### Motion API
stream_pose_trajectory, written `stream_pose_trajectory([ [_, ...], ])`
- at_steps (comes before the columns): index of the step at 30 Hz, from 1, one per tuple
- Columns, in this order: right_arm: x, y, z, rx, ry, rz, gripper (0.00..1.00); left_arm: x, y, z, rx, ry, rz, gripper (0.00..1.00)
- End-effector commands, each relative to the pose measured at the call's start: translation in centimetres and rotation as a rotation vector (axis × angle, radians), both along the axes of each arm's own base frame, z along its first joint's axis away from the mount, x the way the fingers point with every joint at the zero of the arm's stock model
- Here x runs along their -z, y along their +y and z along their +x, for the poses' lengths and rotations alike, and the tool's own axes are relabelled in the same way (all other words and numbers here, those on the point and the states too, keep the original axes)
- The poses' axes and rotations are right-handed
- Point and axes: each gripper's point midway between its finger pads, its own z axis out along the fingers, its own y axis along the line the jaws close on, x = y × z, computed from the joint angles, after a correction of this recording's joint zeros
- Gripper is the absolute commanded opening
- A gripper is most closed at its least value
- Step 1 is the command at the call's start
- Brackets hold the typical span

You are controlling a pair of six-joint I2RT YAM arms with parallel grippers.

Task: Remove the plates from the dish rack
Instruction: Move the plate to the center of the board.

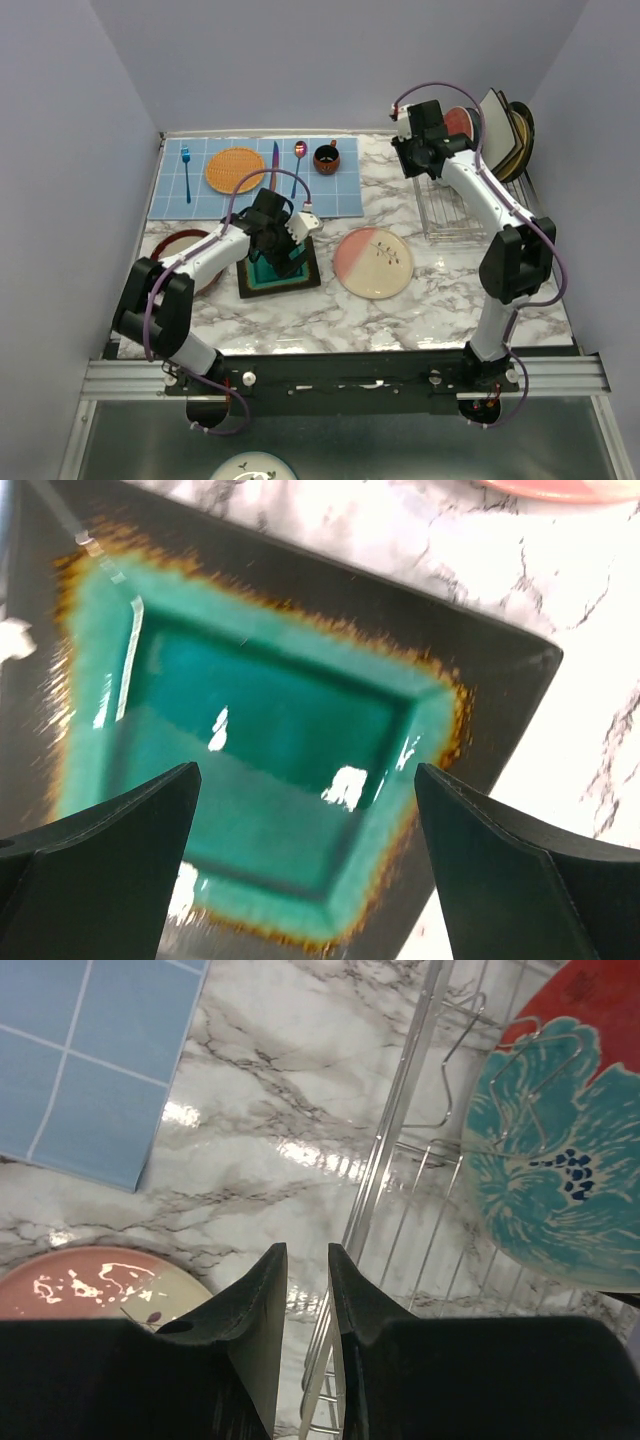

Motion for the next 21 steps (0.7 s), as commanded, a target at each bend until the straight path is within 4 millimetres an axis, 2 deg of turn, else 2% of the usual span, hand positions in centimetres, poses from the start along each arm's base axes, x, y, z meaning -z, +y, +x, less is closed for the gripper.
stream_pose_trajectory([
  [1, -4.3, -2.3, 1.2, 0.043, -0.152, -0.078, 0.31, 1.3, -2.8, 1.0, 0.014, 0.009, -0.03, 0.98],
  [6, -4.3, -4.2, 1.2, 0.067, -0.144, -0.083, 0.31, 2.6, -3.2, 1.4, 0.012, 0.014, -0.007, 0.98],
  [9, -4.4, -4.6, 1.0, 0.064, -0.144, -0.077, 0.31, 3.2, -3.3, 1.2, 0.015, 0.026, 0.001, 0.98],
  [14, -4.2, -4.3, 0.2, 0.043, -0.129, -0.059, 0.31, 4.2, -3.9, 0.7, 0.029, 0.036, 0.018, 0.98],
  [21, -4.4, -4.4, 0.0, 0.032, -0.13, -0.063, 0.31, 5.0, -4.1, -1.6, 0.062, 0.047, 0.045, 0.98],
])
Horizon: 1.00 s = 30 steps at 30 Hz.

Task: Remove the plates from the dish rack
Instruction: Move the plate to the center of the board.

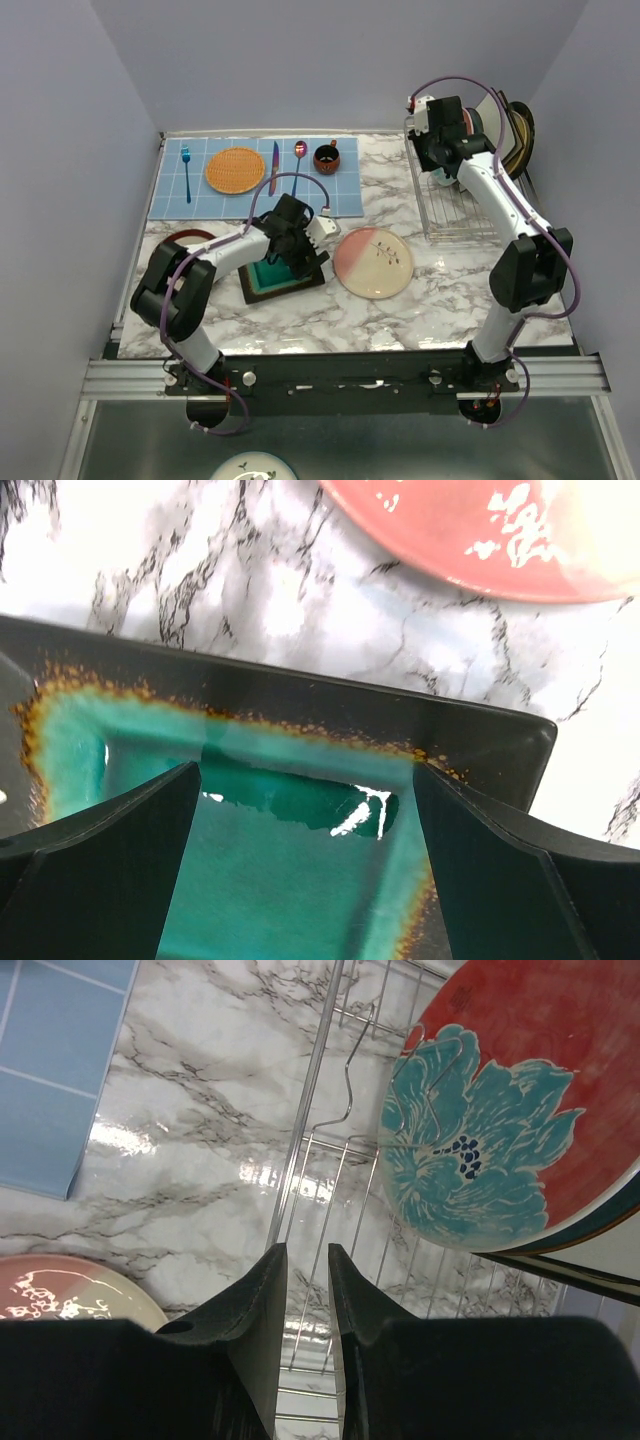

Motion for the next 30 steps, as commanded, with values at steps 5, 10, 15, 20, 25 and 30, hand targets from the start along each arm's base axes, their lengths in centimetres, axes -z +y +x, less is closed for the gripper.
stream_pose_trajectory([
  [5, -0.7, 0.3, -0.3, -0.026, -0.013, 0.014, 0.31, 1.7, 1.0, -3.5, 0.028, 0.049, 0.063, 0.98],
  [10, -0.4, 0.5, -0.3, -0.031, 0.001, 0.021, 0.31, 2.1, 2.5, -4.7, 0.034, 0.045, 0.101, 0.98],
  [15, -0.7, 0.7, -0.1, -0.036, -0.002, 0.031, 0.31, 2.4, 3.3, -5.5, 0.031, 0.048, 0.119, 0.98],
  [20, -1.1, 0.6, 0.1, -0.023, -0.012, 0.032, 0.31, 1.6, 2.8, -4.7, 0.027, 0.017, 0.098, 0.98],
  [25, -3.1, -0.3, 0.7, 0.02, -0.068, 0.012, 0.33, -0.7, 1.4, -3.0, 0.033, -0.046, 0.041, 0.98],
  [30, -5.7, -2.4, 1.2, 0.079, -0.112, -0.019, 0.42, -4.7, 0.4, -1.0, 0.018, -0.139, -0.035, 0.99],
])
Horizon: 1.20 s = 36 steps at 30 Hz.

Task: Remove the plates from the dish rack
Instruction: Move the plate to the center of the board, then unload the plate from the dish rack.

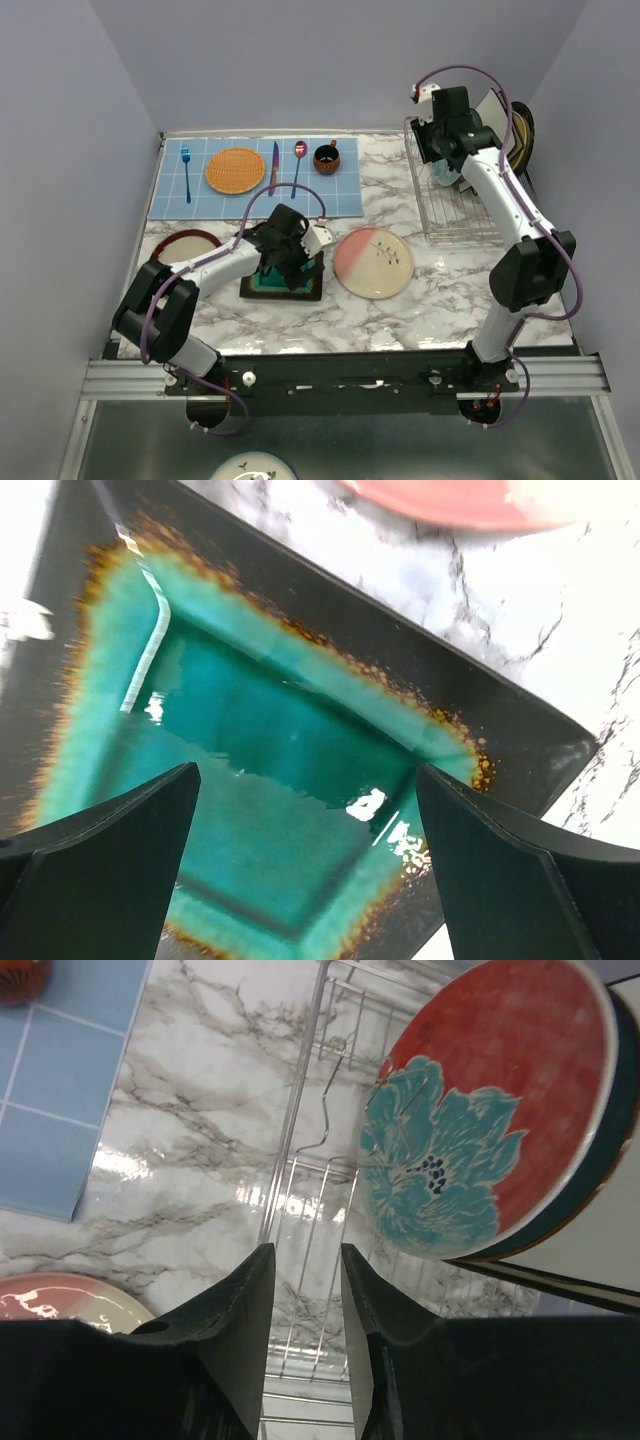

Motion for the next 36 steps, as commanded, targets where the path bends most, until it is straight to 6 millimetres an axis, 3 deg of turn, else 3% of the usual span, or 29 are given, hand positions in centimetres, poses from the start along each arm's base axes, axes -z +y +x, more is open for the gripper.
stream_pose_trajectory([
  [1, -4.3, -2.6, 0.9, 0.085, -0.091, -0.026, 0.43, -5.5, -1.1, 2.1, -0.001, -0.124, -0.083, 0.99],
  [4, -5.4, -4.2, 1.3, 0.128, -0.112, -0.034, 0.56, -8.6, -2.0, 3.3, -0.01, -0.18, -0.148, 0.99],
  [5, -5.9, -4.6, 1.8, 0.142, -0.121, -0.033, 0.68, -9.2, -2.1, 3.5, -0.011, -0.189, -0.16, 0.99],
  [12, -6.7, -9.1, 3.9, 0.246, -0.124, -0.067, 0.7, -13.5, -3.8, 5.7, -0.043, -0.257, -0.265, 0.99],
  [15, -5.9, -9.8, 4.4, 0.261, -0.097, -0.067, 0.68, -14.5, -4.1, 7.0, -0.066, -0.299, -0.282, 0.99],
  [24, -2.6, -11.1, 7.3, 0.297, -0.078, -0.043, 0.54, -15.1, -4.7, 9.6, -0.115, -0.329, -0.327, 0.99],
  [36, 0.0, -12.4, 9.1, 0.301, -0.065, -0.029, 0.52, -15.1, -4.2, 10.7, -0.136, -0.328, -0.309, 0.99],
])
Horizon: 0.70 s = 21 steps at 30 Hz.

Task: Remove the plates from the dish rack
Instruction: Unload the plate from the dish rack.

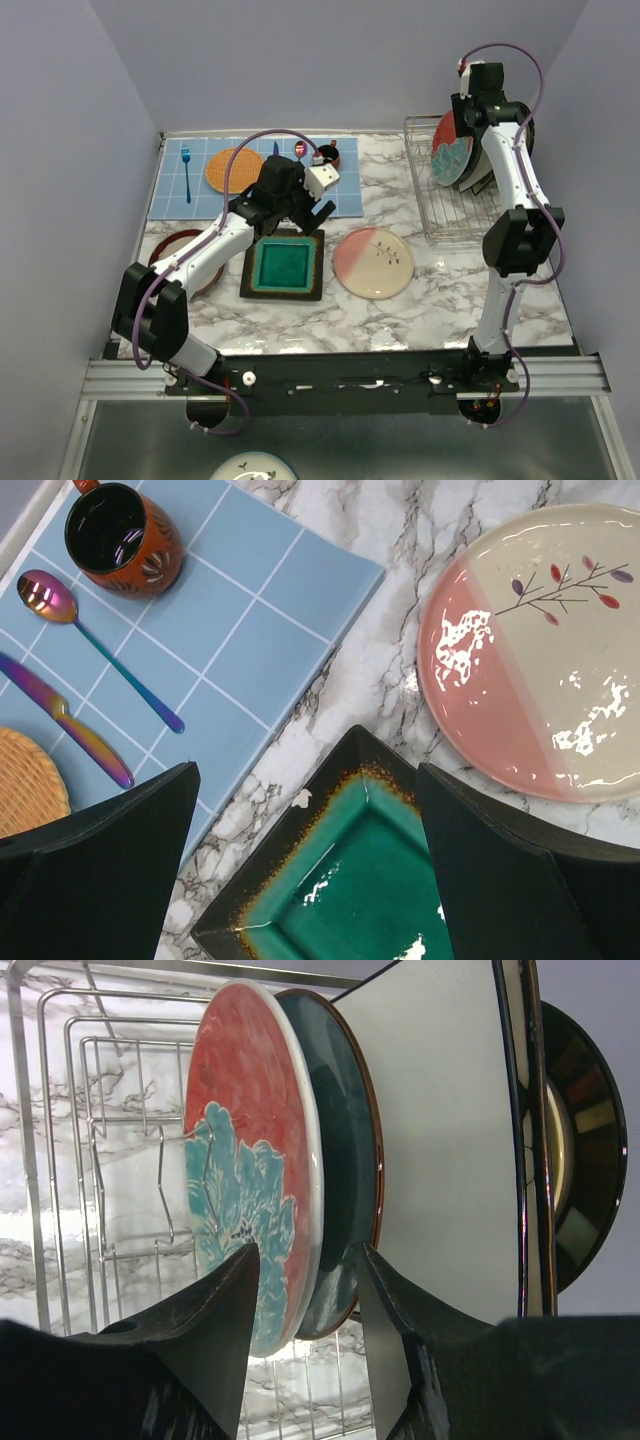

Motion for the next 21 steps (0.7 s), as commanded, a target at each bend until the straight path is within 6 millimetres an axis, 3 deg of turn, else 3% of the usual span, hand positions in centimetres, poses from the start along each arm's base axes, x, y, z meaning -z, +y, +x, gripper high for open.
stream_pose_trajectory([
  [1, 1.1, -0.8, 1.4, 0.005, -0.011, 0.022, 0.52, -0.9, 0.1, 0.7, -0.014, -0.021, -0.013, 0.99],
  [14, 3.5, -1.2, 1.9, 0.009, 0.022, 0.048, 0.5, 0.1, 0.6, 1.0, -0.018, -0.003, 0.007, 0.99],
  [21, 5.3, -1.2, 2.6, 0.014, 0.048, 0.046, 0.45, 0.7, 1.1, 1.2, -0.028, 0.002, 0.021, 0.99],
])
